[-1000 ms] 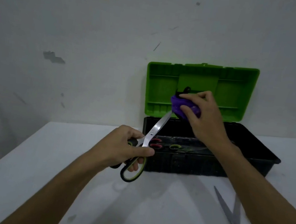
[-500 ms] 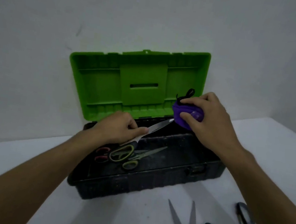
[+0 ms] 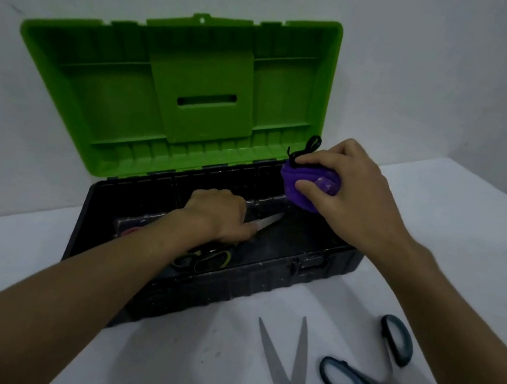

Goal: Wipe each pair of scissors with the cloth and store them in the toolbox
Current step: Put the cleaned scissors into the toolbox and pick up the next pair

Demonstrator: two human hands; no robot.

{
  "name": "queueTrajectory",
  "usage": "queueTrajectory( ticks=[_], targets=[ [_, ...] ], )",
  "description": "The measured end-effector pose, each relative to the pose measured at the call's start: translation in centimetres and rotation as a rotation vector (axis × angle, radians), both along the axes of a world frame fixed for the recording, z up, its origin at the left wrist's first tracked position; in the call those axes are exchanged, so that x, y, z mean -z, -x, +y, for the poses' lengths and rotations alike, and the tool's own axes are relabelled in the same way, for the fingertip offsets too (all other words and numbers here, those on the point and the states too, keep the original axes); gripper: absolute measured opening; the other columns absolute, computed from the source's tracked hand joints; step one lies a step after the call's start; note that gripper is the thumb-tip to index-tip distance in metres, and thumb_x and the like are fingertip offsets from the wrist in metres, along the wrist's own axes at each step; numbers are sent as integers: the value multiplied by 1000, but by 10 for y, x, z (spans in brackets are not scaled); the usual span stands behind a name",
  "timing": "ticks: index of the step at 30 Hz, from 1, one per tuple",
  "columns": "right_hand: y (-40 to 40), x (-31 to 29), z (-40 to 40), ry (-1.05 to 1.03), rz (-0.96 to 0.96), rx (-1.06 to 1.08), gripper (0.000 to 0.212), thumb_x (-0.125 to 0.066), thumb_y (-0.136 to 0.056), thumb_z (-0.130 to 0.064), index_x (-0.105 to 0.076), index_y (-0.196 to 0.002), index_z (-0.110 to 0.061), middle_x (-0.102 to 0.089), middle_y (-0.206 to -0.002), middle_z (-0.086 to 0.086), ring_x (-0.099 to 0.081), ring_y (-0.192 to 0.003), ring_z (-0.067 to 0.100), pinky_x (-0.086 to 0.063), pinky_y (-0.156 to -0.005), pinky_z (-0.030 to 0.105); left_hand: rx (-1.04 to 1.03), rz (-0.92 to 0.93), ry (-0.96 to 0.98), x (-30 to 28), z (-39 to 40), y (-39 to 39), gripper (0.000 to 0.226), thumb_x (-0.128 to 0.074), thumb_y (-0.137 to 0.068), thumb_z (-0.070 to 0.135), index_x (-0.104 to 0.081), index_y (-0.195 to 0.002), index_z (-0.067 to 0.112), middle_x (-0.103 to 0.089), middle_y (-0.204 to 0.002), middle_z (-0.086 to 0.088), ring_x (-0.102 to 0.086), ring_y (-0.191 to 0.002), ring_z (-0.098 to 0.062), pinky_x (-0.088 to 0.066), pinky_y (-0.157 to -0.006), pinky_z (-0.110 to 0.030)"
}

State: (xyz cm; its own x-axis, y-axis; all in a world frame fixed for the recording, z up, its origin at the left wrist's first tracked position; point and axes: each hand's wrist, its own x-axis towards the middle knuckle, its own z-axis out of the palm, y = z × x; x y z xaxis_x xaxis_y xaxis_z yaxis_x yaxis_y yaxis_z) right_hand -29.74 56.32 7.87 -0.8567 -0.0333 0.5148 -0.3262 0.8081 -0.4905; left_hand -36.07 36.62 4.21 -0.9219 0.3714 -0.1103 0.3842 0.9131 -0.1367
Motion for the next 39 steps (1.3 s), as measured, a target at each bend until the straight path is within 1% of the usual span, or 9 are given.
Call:
queueTrajectory(
  ticks=[6,12,19,23,26,28,31,34,39],
  targets=[
    [-14,1,2,52,8,7,35,-69,-84,-38,-65,-119,-37,-47,-101,-11,-53,-91,4,-40,-76,13,-5,144,-102,-4,1,-7,27,-59,-84,49,-71,-87,24,-71,-102,-7,-66,-98,-29,-42,-70,-30],
    [-46,-2,7,218,86,22,34,-70,-85,-32,-66,-119,-31,-52,-104,-8,-54,-95,0,-38,-81,4,6,296,-495,-25,-1,-37,13,-49,-90,27,-58,-81,28,-63,-76,3,-62,-76,-26,-38,-57,-30],
    [-106,18,15,321,29,-4,33,-71,-85,-29,-67,-118,-31,-54,-105,-5,-55,-97,-3,-38,-84,4,70,321,-659,-28,0,-123,33,-43,-95,29,-44,-64,20,-50,-54,0,-48,-50,-21,-33,-49,-31],
    [-138,39,12,303,-36,-6,32,-71,-85,-31,-66,-117,-34,-53,-104,-6,-55,-97,-2,-40,-85,8,56,174,-645,-15,-4,-172,59,-55,-89,56,-39,-51,14,-40,-43,0,-45,-43,-17,-34,-48,-28],
    [-154,49,10,257,-75,-17,33,-71,-85,-30,-66,-117,-33,-51,-103,-6,-55,-96,2,-41,-86,12,-54,-53,-412,0,-3,-215,64,-52,-69,84,-51,-58,21,-53,-57,7,-53,-57,-13,-39,-53,-28],
    [-162,51,8,239,-93,-20,34,-71,-85,-30,-66,-118,-31,-51,-104,-5,-55,-96,4,-42,-85,12,-70,-163,-276,9,-3,-238,63,-56,-61,87,-58,-76,26,-58,-78,9,-56,-72,-12,-43,-60,-30],
    [-173,54,3,225,-107,-25,35,-71,-85,-30,-65,-119,-32,-52,-105,-5,-55,-98,5,-43,-86,14,-46,-147,-252,15,-5,-253,47,-70,-74,62,-60,-100,24,-57,-99,6,-56,-88,-15,-47,-71,-30],
    [-182,54,-4,211,-99,-34,35,-71,-85,-31,-64,-120,-32,-52,-106,-6,-55,-99,5,-45,-87,18,-28,-97,-210,14,-9,-260,27,-64,-86,32,-60,-110,19,-58,-106,0,-57,-89,-18,-49,-73,-31],
    [-190,49,-21,220,-67,-103,37,-72,-85,-30,-64,-122,-31,-52,-107,-7,-54,-100,0,-44,-84,11,-106,-16,-402,20,-40,-267,16,-55,-91,33,-60,-94,18,-51,-98,0,-54,-78,-17,-44,-68,-31]
  ],
)
